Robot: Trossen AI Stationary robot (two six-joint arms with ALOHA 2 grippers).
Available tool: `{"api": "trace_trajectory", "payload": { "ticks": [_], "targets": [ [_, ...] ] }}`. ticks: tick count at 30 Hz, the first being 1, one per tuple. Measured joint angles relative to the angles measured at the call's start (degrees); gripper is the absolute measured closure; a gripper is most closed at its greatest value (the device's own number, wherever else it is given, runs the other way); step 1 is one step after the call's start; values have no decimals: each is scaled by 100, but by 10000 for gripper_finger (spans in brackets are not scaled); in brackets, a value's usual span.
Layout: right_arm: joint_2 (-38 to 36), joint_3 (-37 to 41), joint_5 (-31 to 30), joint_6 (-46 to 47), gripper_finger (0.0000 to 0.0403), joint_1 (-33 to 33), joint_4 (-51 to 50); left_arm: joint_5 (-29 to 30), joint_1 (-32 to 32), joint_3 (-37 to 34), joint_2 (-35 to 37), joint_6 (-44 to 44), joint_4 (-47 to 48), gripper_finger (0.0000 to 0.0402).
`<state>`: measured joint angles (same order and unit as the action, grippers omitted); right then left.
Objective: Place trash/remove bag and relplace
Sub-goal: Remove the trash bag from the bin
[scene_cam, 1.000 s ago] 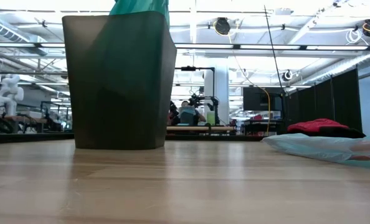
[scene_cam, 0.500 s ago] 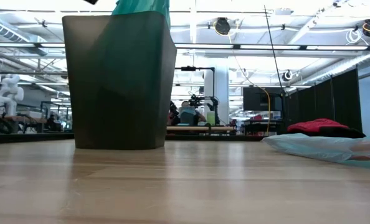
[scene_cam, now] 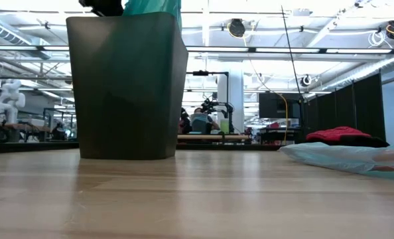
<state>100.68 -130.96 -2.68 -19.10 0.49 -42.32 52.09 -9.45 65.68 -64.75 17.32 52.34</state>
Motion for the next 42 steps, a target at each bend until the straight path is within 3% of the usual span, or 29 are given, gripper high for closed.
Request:
{"api": "trace_trajectory", "payload": {
  "ticks": [4,7,16,20,26,30,38,42],
  "targets": [
    [-19,2,-17,-166,175,136,-326,31,231,-5,-41,-522,-239,327],
    [-92,2,-98,-285,205,247,-663,42,240,71,-17,-742,-225,388],
    [-310,2,-551,-91,384,549,-2312,33,106,755,131,-969,265,400],
    [-317,245,-553,339,394,569,-2910,-1,-31,1177,123,-1212,491,400],
    [-348,1089,-765,380,402,395,-2895,-15,-281,1741,127,-1672,594,401],
    [-519,1883,-589,233,402,44,-2275,-180,-487,2080,127,-1867,631,401],
    [-1239,3790,1585,83,403,-1488,650,-510,-948,2442,129,-2107,992,401],
    [-1034,4324,2500,1220,403,-2263,2579,-831,-1103,2442,125,-2553,786,401]
  ]
}}
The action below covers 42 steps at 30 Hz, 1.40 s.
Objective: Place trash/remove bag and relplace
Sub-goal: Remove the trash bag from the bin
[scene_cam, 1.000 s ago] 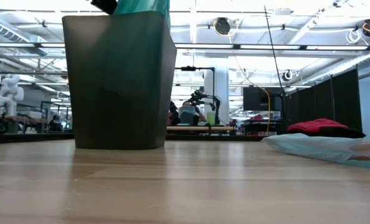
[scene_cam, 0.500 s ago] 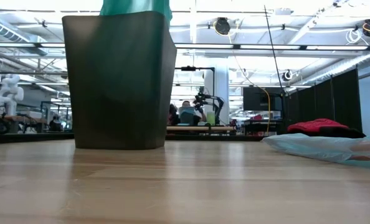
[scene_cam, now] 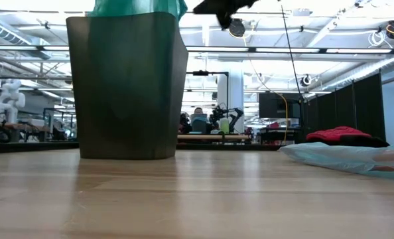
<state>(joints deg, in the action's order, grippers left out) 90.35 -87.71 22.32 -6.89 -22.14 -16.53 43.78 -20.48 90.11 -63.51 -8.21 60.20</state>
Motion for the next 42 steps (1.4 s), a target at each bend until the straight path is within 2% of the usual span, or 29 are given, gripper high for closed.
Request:
{"api": "trace_trajectory", "payload": {
  "ticks": [2,5,8,10,18,22,26,28,30,33,38,42],
  "targets": [
    [284,45,181,642,403,-277,464,-262,-28,0,-5,-158,-175,401],
    [765,-4,526,1180,403,-531,631,-442,-32,0,-84,-382,-374,401],
    [1158,-124,1099,1497,403,-547,796,-476,-29,-2,-155,-594,-571,401],
    [1352,-243,1261,1577,403,-437,887,-488,-29,-2,-168,-719,-678,401],
    [1841,-1115,1467,1441,403,169,663,-928,-29,-2,-173,-873,-1039,401],
    [2050,-1624,2074,1231,403,445,133,-1073,-29,-4,-173,-863,-1042,401],
    [2076,-1997,2983,760,403,725,-383,-1073,-29,-4,-173,-770,-996,402],
    [2075,-2199,3076,445,403,872,-717,-1073,-29,-4,-173,-717,-940,402],
    [2019,-2383,2835,98,403,1021,-1093,-1073,-29,-4,-173,-575,-796,402],
    [1833,-2693,2070,-479,403,1211,-1691,-1074,-29,-48,-173,-213,-553,402],
    [1440,-2860,356,-1170,403,1378,-2594,-1073,-150,-243,-177,-24,-484,402],
    [1211,-2863,-870,-1285,403,1310,-3124,-1070,-302,-243,-214,35,-469,402]
  ]
}}
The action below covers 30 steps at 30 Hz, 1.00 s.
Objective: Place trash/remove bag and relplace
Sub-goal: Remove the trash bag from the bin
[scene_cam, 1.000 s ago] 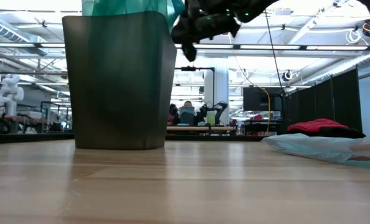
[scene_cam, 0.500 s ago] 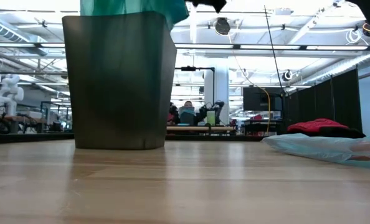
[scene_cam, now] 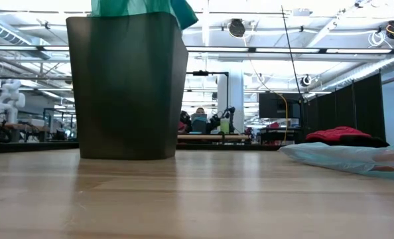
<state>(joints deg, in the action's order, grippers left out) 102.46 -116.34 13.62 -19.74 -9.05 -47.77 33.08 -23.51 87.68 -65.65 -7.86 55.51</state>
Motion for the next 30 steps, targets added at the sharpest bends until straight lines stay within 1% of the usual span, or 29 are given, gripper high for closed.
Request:
{"api": "trace_trajectory", "payload": {
  "ticks": [2,4,6,7,9,10,14,16,17,18,20,23,25,27,30],
  "targets": [
    [-7,-8,-418,-2,403,-97,-147,0,-35,0,-45,-1,-9,402],
    [46,72,-587,25,403,-264,-242,0,-82,0,-101,0,-6,402],
    [128,263,-531,58,403,-495,-114,0,-121,0,-144,1,-19,402],
    [180,378,-391,62,403,-631,-47,1,-142,0,-155,1,-13,402],
    [285,620,163,114,403,-930,240,2,-176,0,-192,2,-15,402],
    [315,743,542,217,403,-1088,412,0,-178,0,-221,2,-15,402],
    [393,1211,2391,1007,403,-1652,1193,0,-177,0,-273,4,7,402],
    [416,1400,3088,1235,398,-1816,1438,7,-177,0,-262,7,31,402],
    [417,1471,3337,1309,393,-1837,1510,14,-177,0,-260,4,45,402],
    [417,1509,3476,1359,386,-1832,1637,17,-177,0,-260,2,50,402],
    [415,1511,3547,1454,367,-1766,1826,20,-177,0,-262,1,50,402],
    [462,1505,3279,1660,336,-1565,2313,35,-177,0,-260,1,50,402],
    [570,1505,3289,1864,317,-1436,2810,36,-177,0,-261,0,49,402],
    [671,1507,3661,2154,303,-1362,3200,36,-177,0,-262,0,48,402],
    [765,1507,4497,2586,291,-1305,3644,37,-177,2,-262,0,51,402]
  ]
}}
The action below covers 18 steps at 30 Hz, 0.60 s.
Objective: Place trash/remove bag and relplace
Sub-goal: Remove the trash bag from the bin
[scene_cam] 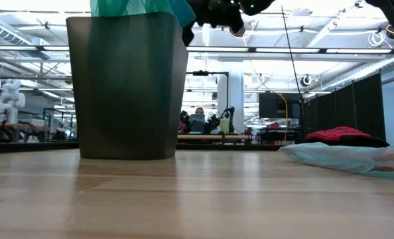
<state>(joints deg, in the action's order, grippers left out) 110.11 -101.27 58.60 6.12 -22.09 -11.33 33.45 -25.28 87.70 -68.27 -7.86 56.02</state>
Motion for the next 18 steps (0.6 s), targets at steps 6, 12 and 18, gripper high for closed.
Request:
{"api": "trace_trajectory", "payload": {
  "ticks": [6,12,18],
  "targets": [
    [0,0,955,750,286,10,393,0,0,0,2,0,66,402],
    [-7,0,897,993,286,103,476,0,0,0,2,0,71,402],
    [-17,0,553,998,292,474,615,54,0,0,2,-2,71,402]
  ]
}}
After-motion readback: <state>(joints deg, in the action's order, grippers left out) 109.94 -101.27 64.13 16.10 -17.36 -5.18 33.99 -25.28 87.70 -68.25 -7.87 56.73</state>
